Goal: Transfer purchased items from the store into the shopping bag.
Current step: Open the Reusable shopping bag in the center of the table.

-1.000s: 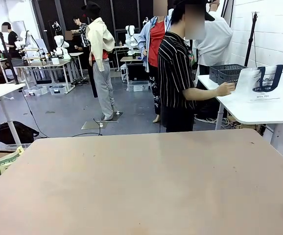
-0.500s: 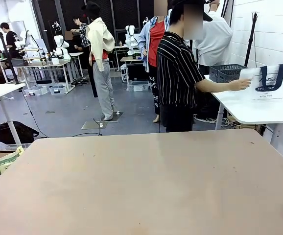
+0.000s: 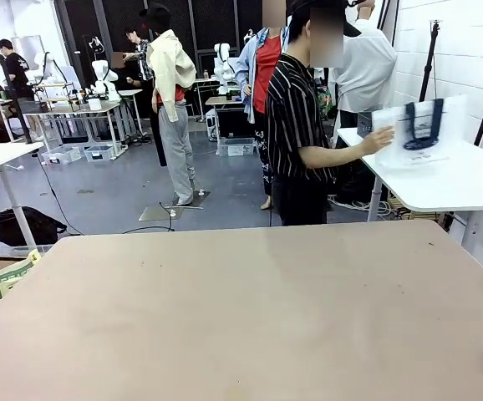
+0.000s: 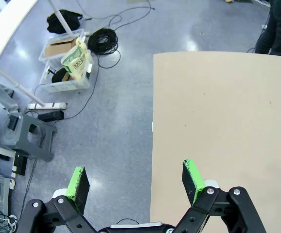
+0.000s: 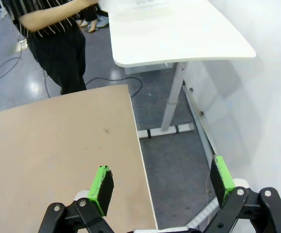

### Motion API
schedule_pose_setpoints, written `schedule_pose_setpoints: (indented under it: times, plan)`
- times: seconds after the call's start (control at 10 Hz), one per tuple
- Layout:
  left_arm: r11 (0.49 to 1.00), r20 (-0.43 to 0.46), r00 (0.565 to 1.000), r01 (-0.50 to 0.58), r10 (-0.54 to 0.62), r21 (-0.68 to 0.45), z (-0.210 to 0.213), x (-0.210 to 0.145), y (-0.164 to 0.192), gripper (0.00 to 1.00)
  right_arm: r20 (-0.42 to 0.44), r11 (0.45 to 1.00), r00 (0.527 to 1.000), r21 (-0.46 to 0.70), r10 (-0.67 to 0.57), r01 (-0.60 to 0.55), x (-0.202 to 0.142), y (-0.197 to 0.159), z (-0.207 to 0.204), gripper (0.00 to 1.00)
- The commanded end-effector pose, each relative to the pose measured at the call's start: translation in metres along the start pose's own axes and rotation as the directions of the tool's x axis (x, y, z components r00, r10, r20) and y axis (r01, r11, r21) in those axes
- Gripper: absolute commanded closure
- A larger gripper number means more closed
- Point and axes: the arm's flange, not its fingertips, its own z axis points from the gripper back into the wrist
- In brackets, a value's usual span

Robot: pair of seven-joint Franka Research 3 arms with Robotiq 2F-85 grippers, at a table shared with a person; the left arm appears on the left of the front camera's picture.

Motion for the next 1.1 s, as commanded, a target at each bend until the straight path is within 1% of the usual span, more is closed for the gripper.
schedule_pose_setpoints:
  times: [0.0,1.0]
  plan:
    - [1.0,0.003,1.0,0.011,-0.011,0.003,0.0001,0.0001,-0.0007,0.0,-0.007,1.0,1.0,0.01,-0.002,0.002,-0.0013,-0.0012,-0.0024,0.0]
    - [1.0,0.003,1.0,0.011,-0.011,0.003,0.0001,0.0001,-0.0007,0.0,-0.007,1.0,1.0,0.01,-0.002,0.002,-0.0013,-0.0012,-0.0024,0.0]
